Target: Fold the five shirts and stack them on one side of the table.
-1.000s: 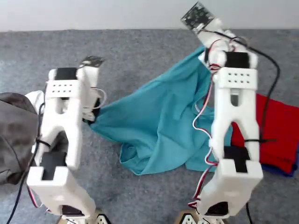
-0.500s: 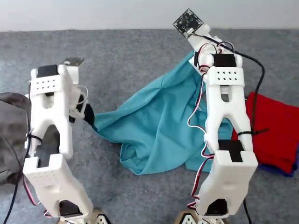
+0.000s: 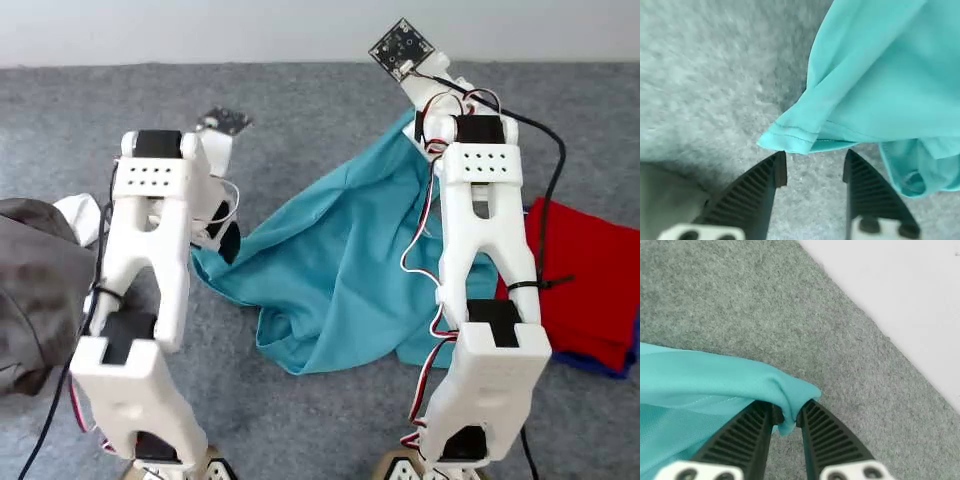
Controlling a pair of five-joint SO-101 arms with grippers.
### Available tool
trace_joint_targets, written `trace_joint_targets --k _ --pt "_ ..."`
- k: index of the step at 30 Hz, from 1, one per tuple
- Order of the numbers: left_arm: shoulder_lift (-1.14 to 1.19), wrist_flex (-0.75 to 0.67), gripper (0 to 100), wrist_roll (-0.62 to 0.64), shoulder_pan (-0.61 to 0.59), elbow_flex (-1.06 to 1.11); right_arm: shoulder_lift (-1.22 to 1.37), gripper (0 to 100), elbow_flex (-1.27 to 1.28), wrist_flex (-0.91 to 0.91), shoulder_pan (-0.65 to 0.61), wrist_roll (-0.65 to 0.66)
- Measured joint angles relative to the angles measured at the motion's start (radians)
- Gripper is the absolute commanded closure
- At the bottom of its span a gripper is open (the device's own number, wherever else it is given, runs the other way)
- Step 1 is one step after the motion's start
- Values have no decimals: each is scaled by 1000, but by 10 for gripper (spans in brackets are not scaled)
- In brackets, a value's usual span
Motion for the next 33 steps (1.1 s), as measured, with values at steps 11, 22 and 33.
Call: trace_joint_targets --k 11,22,33 --pt "209 0 818 -104 -48 -98 0 989 0 0 0 0" --pt "247 0 819 -107 -12 -166 0 989 0 0 0 0" --pt "333 0 898 -107 -12 -166 0 989 0 0 2 0"
